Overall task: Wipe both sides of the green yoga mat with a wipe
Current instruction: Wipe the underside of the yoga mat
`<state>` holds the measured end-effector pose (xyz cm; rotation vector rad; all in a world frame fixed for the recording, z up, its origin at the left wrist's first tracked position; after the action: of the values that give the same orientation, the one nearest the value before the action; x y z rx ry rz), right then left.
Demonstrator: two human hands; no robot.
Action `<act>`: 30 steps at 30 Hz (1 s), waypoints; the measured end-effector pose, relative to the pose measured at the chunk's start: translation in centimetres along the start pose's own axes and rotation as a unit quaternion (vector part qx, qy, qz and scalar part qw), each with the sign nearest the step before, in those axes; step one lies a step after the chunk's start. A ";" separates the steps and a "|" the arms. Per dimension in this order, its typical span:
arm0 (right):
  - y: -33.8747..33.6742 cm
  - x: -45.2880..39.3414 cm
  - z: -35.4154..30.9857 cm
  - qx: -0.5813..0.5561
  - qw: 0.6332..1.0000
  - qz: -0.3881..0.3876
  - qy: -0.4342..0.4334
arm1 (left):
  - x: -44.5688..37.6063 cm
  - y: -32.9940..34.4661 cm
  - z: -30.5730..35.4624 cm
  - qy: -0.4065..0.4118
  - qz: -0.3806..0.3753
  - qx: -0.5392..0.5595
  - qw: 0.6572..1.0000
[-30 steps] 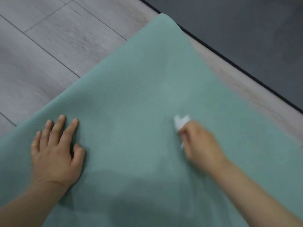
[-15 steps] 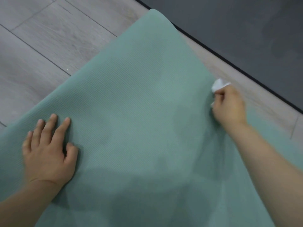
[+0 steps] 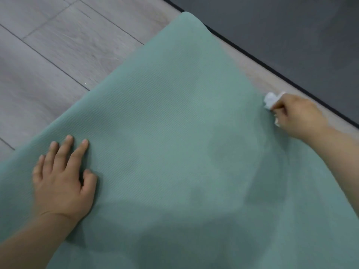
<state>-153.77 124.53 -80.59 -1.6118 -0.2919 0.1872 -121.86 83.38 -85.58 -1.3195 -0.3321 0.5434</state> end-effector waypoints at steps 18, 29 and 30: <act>3.1 7.5 -5.7 -0.172 0.946 -0.093 -0.258 | -0.6 1.9 -1.8 0.013 0.012 0.033 0.999; 5.5 18.0 -12.7 -0.123 0.985 0.092 0.081 | -0.2 2.2 -1.9 0.005 0.012 0.048 0.999; 6.0 20.3 -14.8 -0.139 0.986 0.078 0.044 | -0.2 2.0 -1.6 0.008 0.013 0.038 0.999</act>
<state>-129.59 116.30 -84.45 -1.9168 -0.1268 0.2013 -121.57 82.24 -87.85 -1.2558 -0.2798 0.5625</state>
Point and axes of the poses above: each hand's wrist, its own x-axis away from the middle knuckle, its own y-axis out of the palm, z = x × y, the point moved 3 cm from there along -x, towards the middle knuckle, and after that the axes turned 5 degrees about z, right-handed, at the moved point
